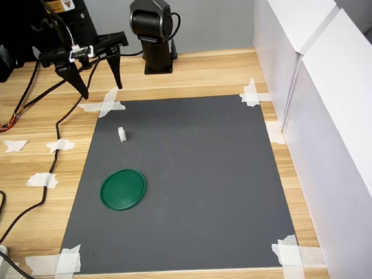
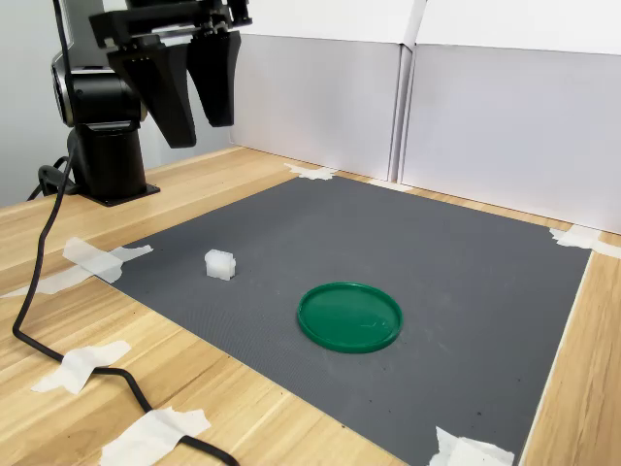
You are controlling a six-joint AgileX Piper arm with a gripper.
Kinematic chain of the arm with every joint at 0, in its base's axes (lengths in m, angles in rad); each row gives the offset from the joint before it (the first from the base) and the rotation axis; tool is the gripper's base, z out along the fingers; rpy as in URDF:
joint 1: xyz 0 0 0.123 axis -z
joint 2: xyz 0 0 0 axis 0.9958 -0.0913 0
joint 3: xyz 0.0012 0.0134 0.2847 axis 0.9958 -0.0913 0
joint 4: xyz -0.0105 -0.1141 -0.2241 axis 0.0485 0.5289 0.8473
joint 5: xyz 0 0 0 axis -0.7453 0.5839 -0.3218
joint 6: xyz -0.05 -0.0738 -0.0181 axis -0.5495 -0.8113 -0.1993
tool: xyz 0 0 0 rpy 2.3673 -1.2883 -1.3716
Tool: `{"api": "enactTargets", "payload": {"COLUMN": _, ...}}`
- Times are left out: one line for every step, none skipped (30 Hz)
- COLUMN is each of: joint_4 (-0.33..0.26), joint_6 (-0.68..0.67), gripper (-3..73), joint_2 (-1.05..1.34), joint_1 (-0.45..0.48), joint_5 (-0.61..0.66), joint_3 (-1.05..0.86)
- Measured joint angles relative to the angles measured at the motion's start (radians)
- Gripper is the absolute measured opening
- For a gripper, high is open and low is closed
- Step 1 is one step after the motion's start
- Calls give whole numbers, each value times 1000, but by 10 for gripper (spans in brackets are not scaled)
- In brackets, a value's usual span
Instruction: Grasp a white terminal and put it on the green lid.
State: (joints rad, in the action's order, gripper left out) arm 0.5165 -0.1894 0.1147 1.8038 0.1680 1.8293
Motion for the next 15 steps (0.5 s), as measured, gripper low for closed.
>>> {"api": "enactTargets", "payload": {"joint_4": 5, "joint_6": 1, "gripper": 686, "joint_2": 0, "joint_1": -5, "joint_5": -16, "joint_3": -13}}
{"api": "enactTargets", "payload": {"joint_4": 8, "joint_6": 1, "gripper": 686, "joint_2": 0, "joint_1": -6, "joint_5": -31, "joint_3": -26}}
{"api": "enactTargets", "payload": {"joint_4": 14, "joint_6": 1, "gripper": 686, "joint_2": 0, "joint_1": -6, "joint_5": -48, "joint_3": -44}}
{"api": "enactTargets", "payload": {"joint_4": 21, "joint_6": 1, "gripper": 685, "joint_2": 0, "joint_1": -6, "joint_5": -69, "joint_3": -64}}
{"api": "enactTargets", "payload": {"joint_4": 31, "joint_6": -1, "gripper": 684, "joint_2": 0, "joint_1": -6, "joint_5": -85, "joint_3": -80}}
{"api": "enactTargets", "payload": {"joint_4": 40, "joint_6": -7, "gripper": 684, "joint_2": 0, "joint_1": -6, "joint_5": -107, "joint_3": -99}}
{"api": "enactTargets", "payload": {"joint_4": 47, "joint_6": -14, "gripper": 684, "joint_2": -1, "joint_1": -6, "joint_5": -127, "joint_3": -116}}
{"api": "enactTargets", "payload": {"joint_4": 51, "joint_6": -19, "gripper": 684, "joint_2": -2, "joint_1": -6, "joint_5": -145, "joint_3": -129}}
{"api": "enactTargets", "payload": {"joint_4": 53, "joint_6": -26, "gripper": 684, "joint_2": -5, "joint_1": -7, "joint_5": -157, "joint_3": -137}}
{"api": "enactTargets", "payload": {"joint_4": 54, "joint_6": -29, "gripper": 684, "joint_2": -7, "joint_1": -10, "joint_5": -168, "joint_3": -142}}
{"api": "enactTargets", "payload": {"joint_4": 54, "joint_6": -30, "gripper": 684, "joint_2": -13, "joint_1": -16, "joint_5": -175, "joint_3": -143}}
{"api": "enactTargets", "payload": {"joint_4": 54, "joint_6": -30, "gripper": 684, "joint_2": -19, "joint_1": -22, "joint_5": -179, "joint_3": -144}}
{"api": "enactTargets", "payload": {"joint_4": 54, "joint_6": -30, "gripper": 684, "joint_2": -26, "joint_1": -28, "joint_5": -186, "joint_3": -144}}
{"api": "enactTargets", "payload": {"joint_4": 54, "joint_6": -29, "gripper": 684, "joint_2": -34, "joint_1": -33, "joint_5": -194, "joint_3": -144}}
{"api": "enactTargets", "payload": {"joint_4": 54, "joint_6": -25, "gripper": 684, "joint_2": -41, "joint_1": -35, "joint_5": -201, "joint_3": -144}}
